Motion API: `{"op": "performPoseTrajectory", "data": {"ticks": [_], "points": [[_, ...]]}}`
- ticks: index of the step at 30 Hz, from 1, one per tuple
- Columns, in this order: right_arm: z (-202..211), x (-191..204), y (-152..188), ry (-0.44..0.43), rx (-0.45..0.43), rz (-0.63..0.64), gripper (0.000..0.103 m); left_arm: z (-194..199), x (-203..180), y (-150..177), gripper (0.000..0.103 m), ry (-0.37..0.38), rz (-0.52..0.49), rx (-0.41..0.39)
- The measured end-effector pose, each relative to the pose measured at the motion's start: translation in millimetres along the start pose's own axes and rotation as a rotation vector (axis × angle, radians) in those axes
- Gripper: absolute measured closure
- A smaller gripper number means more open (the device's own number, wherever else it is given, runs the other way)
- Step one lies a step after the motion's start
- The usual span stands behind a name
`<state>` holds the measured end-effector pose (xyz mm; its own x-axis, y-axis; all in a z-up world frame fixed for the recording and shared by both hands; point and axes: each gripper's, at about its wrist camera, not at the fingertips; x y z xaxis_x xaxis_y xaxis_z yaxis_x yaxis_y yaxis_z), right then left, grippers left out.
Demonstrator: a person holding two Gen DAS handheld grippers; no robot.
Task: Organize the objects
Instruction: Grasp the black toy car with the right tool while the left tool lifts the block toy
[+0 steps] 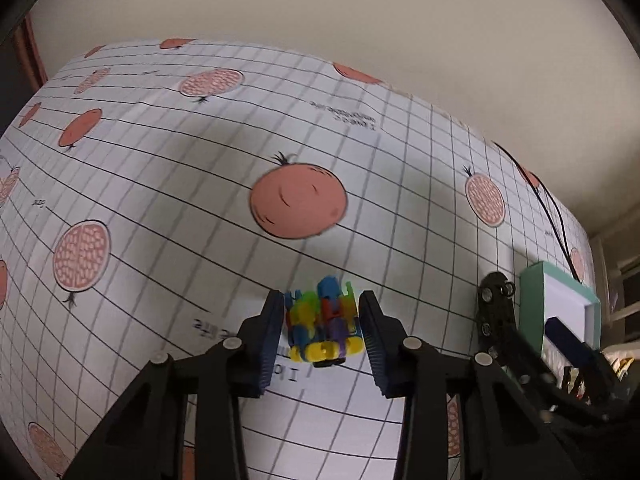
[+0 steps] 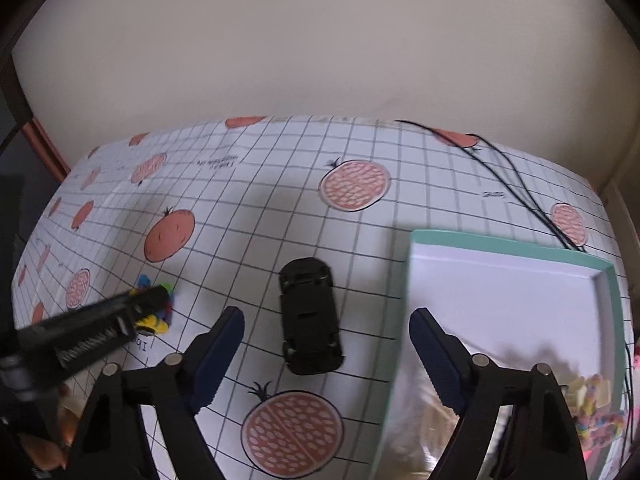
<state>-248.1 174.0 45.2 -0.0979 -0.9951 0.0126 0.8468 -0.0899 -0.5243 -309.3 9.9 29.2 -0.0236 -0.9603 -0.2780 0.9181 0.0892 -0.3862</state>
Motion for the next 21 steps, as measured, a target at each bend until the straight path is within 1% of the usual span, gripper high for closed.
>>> {"op": "performPoseTrajectory", "data": {"ticks": [1, 3, 6, 11, 13, 14, 16, 21], "points": [[-0.7, 4.3, 0.0, 0.016, -0.009, 0.020, 0.022, 0.8, 1.6, -0.5, 0.063, 0.002, 0.006, -0.003], [-4.7, 8.7, 0.4, 0.010, 0.006, 0.038, 0.027, 1.3, 2.9, -0.3, 0.063, 0.005, 0.013, -0.005], [-10.8, 12.9, 2.4, 0.008, 0.020, 0.047, 0.028, 2.0, 5.2, 0.0, 0.063, 0.008, 0.012, -0.001], [-19.2, 15.9, 6.4, 0.015, 0.042, 0.056, 0.040, 7.0, 3.6, 4.9, 0.063, 0.010, 0.002, 0.011], [-21.9, 16.7, 7.7, 0.022, 0.047, 0.057, 0.052, 7.2, 3.0, 5.2, 0.063, 0.008, -0.003, 0.014], [-22.3, 16.3, 8.6, 0.025, 0.050, 0.056, 0.054, 7.2, 3.0, 5.3, 0.063, 0.008, -0.005, 0.015], [-22.6, 14.1, 8.8, 0.025, 0.052, 0.049, 0.067, 7.4, 2.5, 5.6, 0.064, 0.005, -0.009, 0.018], [-20.1, 10.3, 9.6, 0.014, 0.055, 0.039, 0.067, 7.6, 1.5, 6.9, 0.065, 0.003, -0.015, 0.016]]}}
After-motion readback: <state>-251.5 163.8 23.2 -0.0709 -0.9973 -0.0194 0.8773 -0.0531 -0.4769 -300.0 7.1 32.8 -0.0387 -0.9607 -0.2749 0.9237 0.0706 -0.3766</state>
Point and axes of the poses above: each gripper's, at about its wrist camera, not at the fingertips, and z roughly against the way its jaws point, x to its left, y to its underside, and after that the axes turned 5 degrees about y, right-handed
